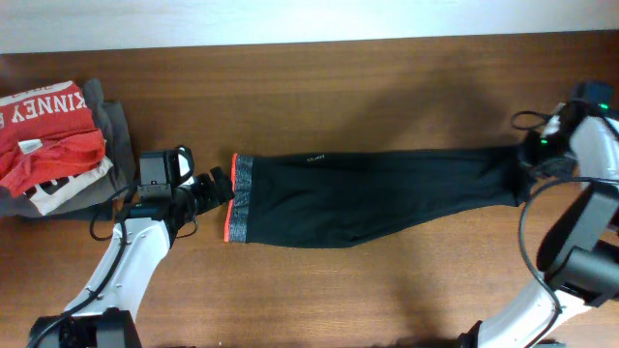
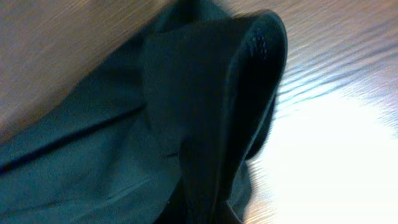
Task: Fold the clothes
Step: 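Carry the cuff end leftward with the right gripper, folding legs in half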
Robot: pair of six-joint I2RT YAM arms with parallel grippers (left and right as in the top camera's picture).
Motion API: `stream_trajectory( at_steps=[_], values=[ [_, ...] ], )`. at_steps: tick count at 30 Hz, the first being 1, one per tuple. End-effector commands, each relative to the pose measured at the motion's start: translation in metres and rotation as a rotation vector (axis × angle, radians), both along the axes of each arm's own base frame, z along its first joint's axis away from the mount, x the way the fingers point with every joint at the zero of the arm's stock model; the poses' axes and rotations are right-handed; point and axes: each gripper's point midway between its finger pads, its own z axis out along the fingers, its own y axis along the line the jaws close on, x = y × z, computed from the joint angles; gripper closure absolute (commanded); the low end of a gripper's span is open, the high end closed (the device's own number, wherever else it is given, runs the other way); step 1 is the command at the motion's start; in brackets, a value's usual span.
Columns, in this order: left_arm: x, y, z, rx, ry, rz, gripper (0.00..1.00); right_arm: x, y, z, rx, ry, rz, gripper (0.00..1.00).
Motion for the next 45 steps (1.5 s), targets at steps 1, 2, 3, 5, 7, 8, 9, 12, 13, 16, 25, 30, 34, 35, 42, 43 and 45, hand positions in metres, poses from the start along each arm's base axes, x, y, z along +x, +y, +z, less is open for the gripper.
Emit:
stream_trajectory(
  at_steps=[1,2,3,5,7,8,9,12,13,16,25,30,34,35,42,43,45],
  values=[
    [-0.002,0.005,0.000,0.024,-0.005,0.002,0.01,0.011,0.047,0.025,-0.036,-0.013,0.139,0.96],
    [-0.002,0.005,0.000,0.024,-0.005,0.002,0.01,0.011,0.061,0.026,-0.033,-0.004,0.173,0.96],
    [-0.002,0.005,0.000,0.024,-0.005,0.002,0.01,0.012,0.074,0.026,-0.028,0.006,0.203,0.96],
    [-0.002,0.005,0.000,0.024,-0.005,0.002,0.01,0.009,0.105,0.025,-0.015,0.041,0.276,0.96],
    [-0.002,0.005,0.000,0.024,-0.005,0.002,0.01,0.006,0.135,0.023,-0.004,0.071,0.340,0.96],
    [-0.002,0.005,0.000,0.024,-0.005,0.002,0.01,0.005,0.148,0.023,-0.003,0.081,0.373,0.96],
    [-0.002,0.005,0.000,0.024,-0.005,0.002,0.01,0.003,0.164,0.023,-0.002,0.091,0.414,0.96],
    [-0.002,0.005,0.000,0.024,-0.005,0.002,0.01,-0.001,0.207,0.023,-0.002,0.102,0.502,0.96],
    [-0.002,0.005,0.000,0.024,-0.005,0.002,0.01,-0.002,0.219,0.023,-0.003,0.101,0.525,0.96],
    [-0.002,0.005,0.000,0.024,-0.005,0.002,0.01,-0.007,0.253,0.023,-0.003,0.101,0.580,0.96],
    [-0.002,0.005,0.000,0.024,-0.005,0.002,0.01,-0.026,0.315,0.020,-0.012,0.109,0.741,0.47],
    [-0.002,0.005,0.000,0.024,-0.005,0.002,0.01,-0.027,0.302,0.021,-0.092,0.129,0.721,0.41],
    [-0.002,0.005,0.000,0.024,-0.005,0.002,0.01,-0.020,0.274,0.022,-0.156,0.135,0.615,0.42],
    [-0.002,0.005,0.000,0.024,-0.005,0.002,0.01,-0.018,0.269,0.022,-0.153,0.136,0.602,0.42],
    [-0.003,0.005,0.000,0.023,0.001,0.001,0.01,-0.016,0.242,0.022,-0.148,0.157,0.528,0.42],
    [-0.004,0.005,-0.001,0.023,0.007,0.000,0.01,-0.016,0.238,0.022,-0.147,0.158,0.518,0.42],
    [-0.008,0.004,-0.004,0.023,0.025,-0.002,0.01,-0.016,0.229,0.022,-0.144,0.167,0.494,0.41]
  ],
)
